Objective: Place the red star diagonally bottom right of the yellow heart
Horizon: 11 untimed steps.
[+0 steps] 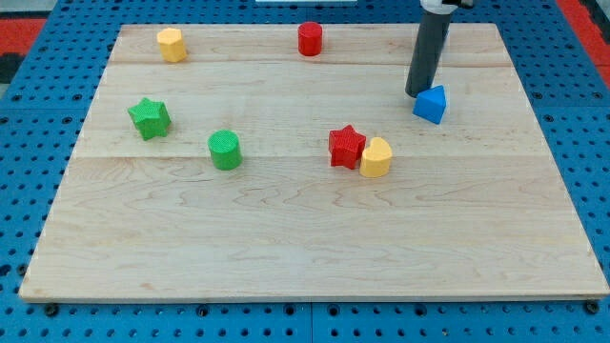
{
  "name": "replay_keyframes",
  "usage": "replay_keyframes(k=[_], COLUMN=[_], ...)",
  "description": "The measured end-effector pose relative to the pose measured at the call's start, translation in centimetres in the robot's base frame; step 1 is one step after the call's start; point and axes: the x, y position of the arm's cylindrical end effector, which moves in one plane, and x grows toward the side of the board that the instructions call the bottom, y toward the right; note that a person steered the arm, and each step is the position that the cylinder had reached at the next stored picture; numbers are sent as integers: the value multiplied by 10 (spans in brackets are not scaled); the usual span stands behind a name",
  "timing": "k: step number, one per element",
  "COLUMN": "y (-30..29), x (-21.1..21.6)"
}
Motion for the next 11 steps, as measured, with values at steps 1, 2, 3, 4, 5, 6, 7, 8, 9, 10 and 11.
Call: replay_keyframes(k=[1,2,3,4,5,6,7,8,9,10,11], y=[19,24,-30,-96,-100,-91,-130,-183,-167,-72,-39], x=[31,61,51,49,104,157,142,129,169,176,190])
